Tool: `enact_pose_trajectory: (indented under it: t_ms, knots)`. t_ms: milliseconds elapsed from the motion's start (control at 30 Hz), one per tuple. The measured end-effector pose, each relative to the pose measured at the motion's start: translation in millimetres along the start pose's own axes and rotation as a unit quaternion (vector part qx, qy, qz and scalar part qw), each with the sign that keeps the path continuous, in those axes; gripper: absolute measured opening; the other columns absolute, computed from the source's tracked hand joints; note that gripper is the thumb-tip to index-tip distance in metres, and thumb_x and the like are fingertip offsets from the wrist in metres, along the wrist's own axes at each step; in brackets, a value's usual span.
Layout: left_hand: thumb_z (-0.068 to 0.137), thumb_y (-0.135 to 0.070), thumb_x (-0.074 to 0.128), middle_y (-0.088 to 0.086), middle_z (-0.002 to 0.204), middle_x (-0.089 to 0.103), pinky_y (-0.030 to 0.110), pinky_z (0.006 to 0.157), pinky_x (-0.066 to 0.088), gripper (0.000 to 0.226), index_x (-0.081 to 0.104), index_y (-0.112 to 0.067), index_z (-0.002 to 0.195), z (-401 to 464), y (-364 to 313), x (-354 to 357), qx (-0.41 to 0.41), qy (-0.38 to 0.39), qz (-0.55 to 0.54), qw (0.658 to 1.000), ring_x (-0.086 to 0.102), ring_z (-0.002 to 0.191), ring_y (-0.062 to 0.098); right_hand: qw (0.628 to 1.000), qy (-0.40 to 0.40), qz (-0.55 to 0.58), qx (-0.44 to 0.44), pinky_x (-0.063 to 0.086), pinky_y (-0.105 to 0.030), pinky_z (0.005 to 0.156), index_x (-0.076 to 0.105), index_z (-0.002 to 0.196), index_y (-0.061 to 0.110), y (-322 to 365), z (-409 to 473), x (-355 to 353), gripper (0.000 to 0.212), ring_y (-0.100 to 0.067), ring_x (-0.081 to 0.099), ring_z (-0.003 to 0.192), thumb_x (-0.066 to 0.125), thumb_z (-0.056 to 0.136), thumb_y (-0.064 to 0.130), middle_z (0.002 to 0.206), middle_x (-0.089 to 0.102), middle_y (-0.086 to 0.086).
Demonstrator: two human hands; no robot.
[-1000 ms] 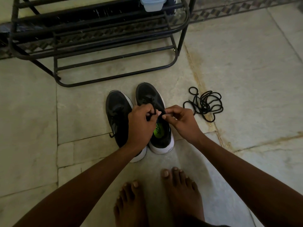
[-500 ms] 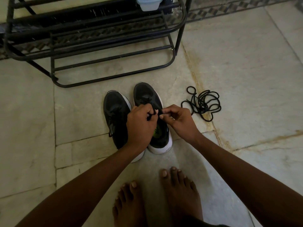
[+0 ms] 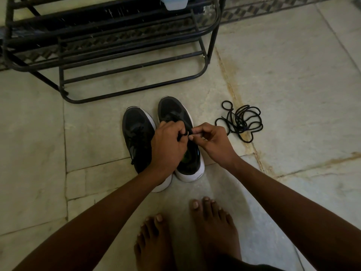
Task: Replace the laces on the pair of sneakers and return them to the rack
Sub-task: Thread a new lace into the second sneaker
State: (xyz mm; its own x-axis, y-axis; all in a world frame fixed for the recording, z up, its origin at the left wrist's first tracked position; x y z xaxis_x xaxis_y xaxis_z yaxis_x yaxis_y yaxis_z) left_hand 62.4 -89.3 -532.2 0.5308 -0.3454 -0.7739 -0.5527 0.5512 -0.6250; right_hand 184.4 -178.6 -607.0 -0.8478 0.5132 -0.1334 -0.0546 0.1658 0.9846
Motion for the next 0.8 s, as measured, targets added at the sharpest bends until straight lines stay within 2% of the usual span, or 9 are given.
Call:
enact_pose_trajectory:
  t_ms: [133, 267, 467, 633, 733, 800]
  knots:
    - [0.089, -0.016, 0.076, -0.004, 0.067, 0.056, 0.038, 0.059, 0.050, 0.025, 0.055, -0.017, 0.075, 1.4, 3.6, -1.2, -0.011, 0.002, -0.006, 1.000, 0.052, 0.067, 0.017, 1.000, -0.002, 0.023, 0.009, 0.060, -0.050, 0.085, 0.075, 0.103, 0.002, -2.7, -1.0, -0.9, 0.018, -0.033, 0.070, 0.088, 0.079, 0.086, 0.006, 0.093, 0.074, -0.012]
    - [0.094, -0.019, 0.072, 0.002, 0.074, 0.065, 0.038, 0.064, 0.053, 0.013, 0.066, -0.015, 0.084, -2.5, 5.0, -3.7, 0.009, -0.002, -0.008, 1.000, 0.057, 0.069, 0.017, 0.999, 0.000, 0.041, 0.012, 0.060, -0.049, 0.086, 0.075, 0.103, 0.000, -3.0, -1.3, -0.8, 0.018, -0.036, 0.070, 0.090, 0.078, 0.087, 0.004, 0.093, 0.073, -0.014]
    - [0.098, -0.006, 0.066, 0.002, 0.090, 0.076, 0.023, 0.080, 0.056, 0.010, 0.076, -0.007, 0.094, -7.5, 0.5, -17.1, 0.029, -0.030, -0.069, 0.997, 0.069, 0.085, 0.012, 0.998, 0.001, 0.055, 0.019, 0.061, -0.044, 0.087, 0.074, 0.104, -0.003, -3.7, -1.3, 0.1, 0.017, -0.038, 0.070, 0.089, 0.076, 0.087, 0.001, 0.092, 0.072, -0.019]
    - [0.096, -0.001, 0.065, 0.006, 0.091, 0.066, 0.015, 0.078, 0.048, 0.010, 0.071, -0.004, 0.089, -4.6, 2.3, -17.5, 0.024, -0.044, -0.059, 0.997, 0.061, 0.083, 0.011, 0.998, 0.005, 0.062, 0.022, 0.060, -0.036, 0.083, 0.074, 0.103, -0.002, -2.6, -1.6, 1.3, 0.016, -0.028, 0.070, 0.085, 0.076, 0.088, 0.002, 0.092, 0.073, -0.018]
    - [0.095, -0.001, 0.067, 0.005, 0.090, 0.066, 0.007, 0.079, 0.043, 0.009, 0.072, -0.006, 0.089, -2.7, 4.7, -16.4, 0.015, -0.039, -0.053, 0.998, 0.060, 0.082, 0.010, 0.997, 0.007, 0.067, 0.024, 0.060, -0.039, 0.084, 0.074, 0.103, -0.003, -2.4, -1.4, 1.1, 0.017, -0.034, 0.070, 0.087, 0.076, 0.087, 0.001, 0.092, 0.073, -0.019]
    - [0.094, -0.003, 0.068, 0.003, 0.087, 0.069, 0.007, 0.077, 0.044, 0.008, 0.073, -0.007, 0.089, -2.0, 4.0, -15.8, 0.020, -0.032, -0.061, 0.997, 0.062, 0.081, 0.010, 0.997, 0.006, 0.069, 0.025, 0.061, -0.040, 0.084, 0.073, 0.103, -0.003, -2.0, -1.5, 1.0, 0.017, -0.037, 0.070, 0.089, 0.076, 0.086, 0.000, 0.093, 0.073, -0.019]
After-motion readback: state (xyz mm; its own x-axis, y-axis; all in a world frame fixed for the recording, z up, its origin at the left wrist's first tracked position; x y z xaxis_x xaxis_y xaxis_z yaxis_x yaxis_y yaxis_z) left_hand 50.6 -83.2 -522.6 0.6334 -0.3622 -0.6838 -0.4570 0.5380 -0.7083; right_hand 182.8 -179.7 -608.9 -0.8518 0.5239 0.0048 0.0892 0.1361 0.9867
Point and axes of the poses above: each hand's wrist, its own z-axis towards the middle knuckle, its own x-axis out of the palm, y = z × x, the point moved 10 cm from there along z, towards the middle knuckle
